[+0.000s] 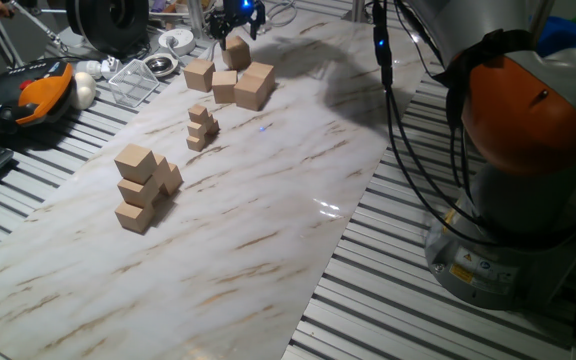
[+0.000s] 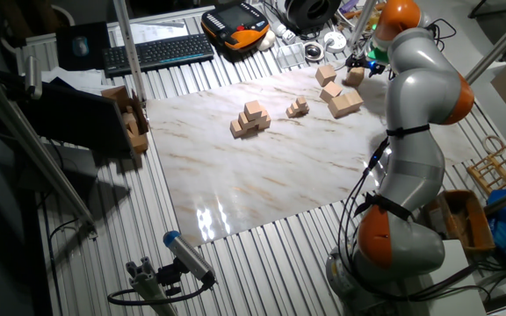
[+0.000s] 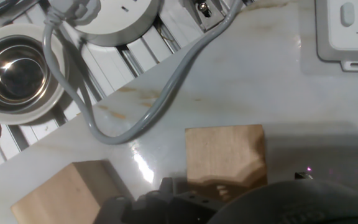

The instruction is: Stack the blocks into a pyramid shape

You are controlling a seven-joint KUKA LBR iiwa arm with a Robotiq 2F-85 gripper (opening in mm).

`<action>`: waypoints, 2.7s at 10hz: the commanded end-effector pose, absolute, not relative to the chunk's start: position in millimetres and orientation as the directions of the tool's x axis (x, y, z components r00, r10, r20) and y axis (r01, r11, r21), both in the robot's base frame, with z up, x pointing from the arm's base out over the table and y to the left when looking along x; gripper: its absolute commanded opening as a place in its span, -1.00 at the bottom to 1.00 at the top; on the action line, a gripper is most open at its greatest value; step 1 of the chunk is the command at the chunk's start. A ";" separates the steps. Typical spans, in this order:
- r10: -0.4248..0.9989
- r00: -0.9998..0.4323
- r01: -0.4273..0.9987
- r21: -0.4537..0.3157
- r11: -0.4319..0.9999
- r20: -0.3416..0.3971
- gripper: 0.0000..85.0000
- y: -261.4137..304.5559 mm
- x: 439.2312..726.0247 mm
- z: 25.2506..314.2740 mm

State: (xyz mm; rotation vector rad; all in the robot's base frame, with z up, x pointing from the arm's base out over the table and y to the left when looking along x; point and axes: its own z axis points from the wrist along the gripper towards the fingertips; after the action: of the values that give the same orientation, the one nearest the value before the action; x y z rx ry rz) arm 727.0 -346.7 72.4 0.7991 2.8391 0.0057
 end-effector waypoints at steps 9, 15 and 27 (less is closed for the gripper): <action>0.517 -0.838 0.514 0.066 0.855 -0.175 1.00 -346.9 727.7 56.1; 0.484 -0.861 0.480 0.061 0.875 -0.155 -0.60 -346.8 726.8 58.3; 0.600 -0.792 0.602 0.023 0.798 -0.114 -1.00 -327.5 688.0 143.0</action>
State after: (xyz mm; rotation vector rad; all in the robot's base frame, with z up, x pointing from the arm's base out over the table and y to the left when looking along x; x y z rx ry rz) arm 685.6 -326.0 143.8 0.9706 2.8669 -0.0215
